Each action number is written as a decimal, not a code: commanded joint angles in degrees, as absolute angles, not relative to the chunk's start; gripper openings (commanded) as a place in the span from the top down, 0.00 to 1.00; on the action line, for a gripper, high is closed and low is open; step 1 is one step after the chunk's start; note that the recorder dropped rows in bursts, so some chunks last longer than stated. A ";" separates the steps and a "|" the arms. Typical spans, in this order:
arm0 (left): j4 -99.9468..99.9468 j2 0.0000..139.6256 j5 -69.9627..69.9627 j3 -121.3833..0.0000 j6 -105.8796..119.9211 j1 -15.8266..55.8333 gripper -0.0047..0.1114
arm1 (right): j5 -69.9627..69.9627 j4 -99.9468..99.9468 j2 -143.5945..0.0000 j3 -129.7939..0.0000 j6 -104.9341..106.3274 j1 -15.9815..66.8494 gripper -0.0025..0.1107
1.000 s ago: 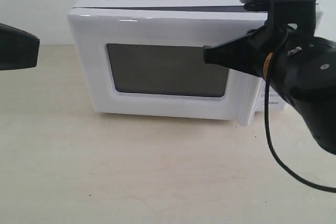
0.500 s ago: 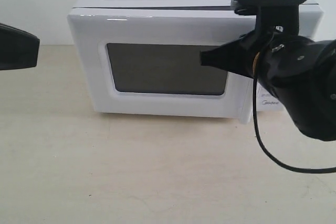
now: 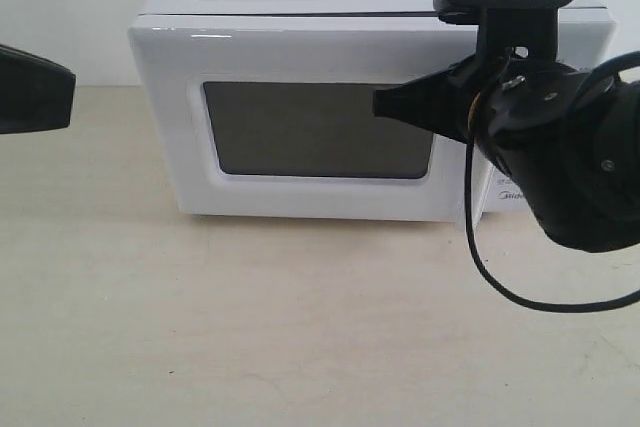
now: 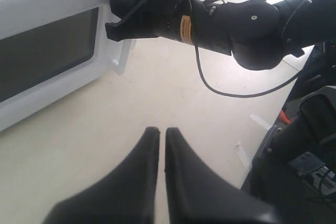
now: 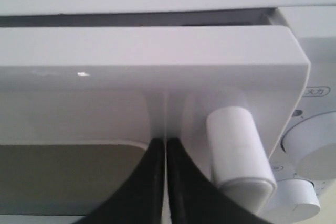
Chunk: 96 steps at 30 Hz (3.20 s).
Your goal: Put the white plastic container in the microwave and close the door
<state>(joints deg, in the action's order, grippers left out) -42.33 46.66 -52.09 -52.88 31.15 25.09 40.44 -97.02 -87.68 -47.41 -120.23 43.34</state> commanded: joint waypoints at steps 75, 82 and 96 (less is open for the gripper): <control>-43.02 46.40 -52.67 -52.63 30.87 25.24 0.92 | 46.38 -99.95 -88.39 -51.60 -120.05 42.30 0.98; -42.61 46.40 -52.68 -52.63 30.87 25.24 0.92 | 46.64 -99.95 -82.69 -47.25 -118.39 44.26 0.98; -42.61 46.40 -53.99 -52.63 30.87 25.24 0.92 | 48.45 -73.62 -54.35 -42.30 -83.03 60.73 0.98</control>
<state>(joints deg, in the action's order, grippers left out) -42.44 46.66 -53.61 -52.88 31.15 25.09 46.12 -79.73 -58.94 -42.66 -90.01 58.48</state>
